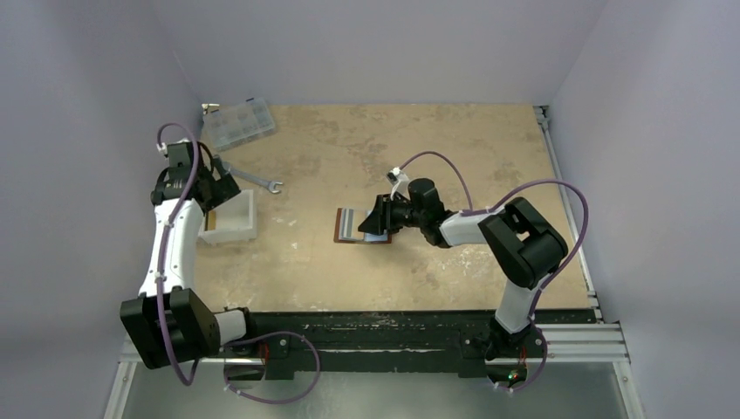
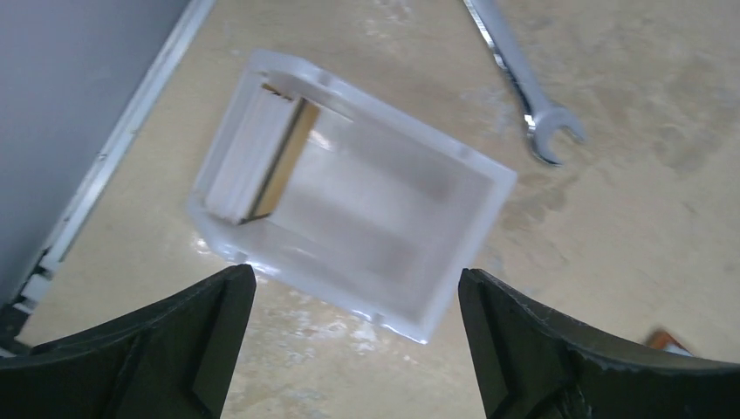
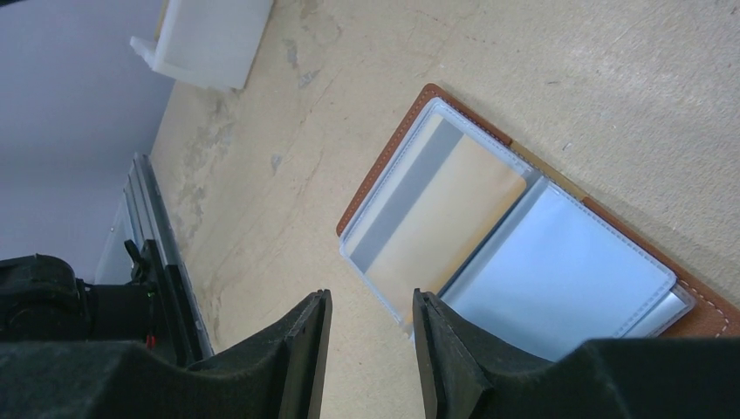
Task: Put the credit cards into the card holder
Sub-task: Pick up the credit card from the storage box.
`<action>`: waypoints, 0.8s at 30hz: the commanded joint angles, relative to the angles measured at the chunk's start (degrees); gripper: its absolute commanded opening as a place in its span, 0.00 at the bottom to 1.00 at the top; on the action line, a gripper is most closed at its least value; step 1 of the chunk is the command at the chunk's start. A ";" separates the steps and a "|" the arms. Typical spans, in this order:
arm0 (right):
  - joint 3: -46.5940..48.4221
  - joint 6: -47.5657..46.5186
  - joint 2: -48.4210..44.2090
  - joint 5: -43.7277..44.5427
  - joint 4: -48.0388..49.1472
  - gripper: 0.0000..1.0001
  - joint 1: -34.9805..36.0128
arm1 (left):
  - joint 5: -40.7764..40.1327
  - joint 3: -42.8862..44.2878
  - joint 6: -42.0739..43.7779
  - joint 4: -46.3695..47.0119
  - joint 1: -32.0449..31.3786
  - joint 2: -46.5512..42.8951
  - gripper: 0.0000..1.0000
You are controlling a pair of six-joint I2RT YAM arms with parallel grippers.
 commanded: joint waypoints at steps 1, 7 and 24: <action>-1.44 1.99 -0.15 -0.50 6.13 0.47 0.12 | -10.02 2.19 3.89 -1.27 1.32 4.75 0.95; -3.41 4.98 -2.54 -1.72 10.11 0.47 0.01 | -15.28 3.71 9.94 0.31 1.71 13.71 0.94; -3.54 7.13 -0.85 -6.40 12.84 0.47 -4.16 | -26.61 5.60 9.53 -0.43 1.72 24.43 0.79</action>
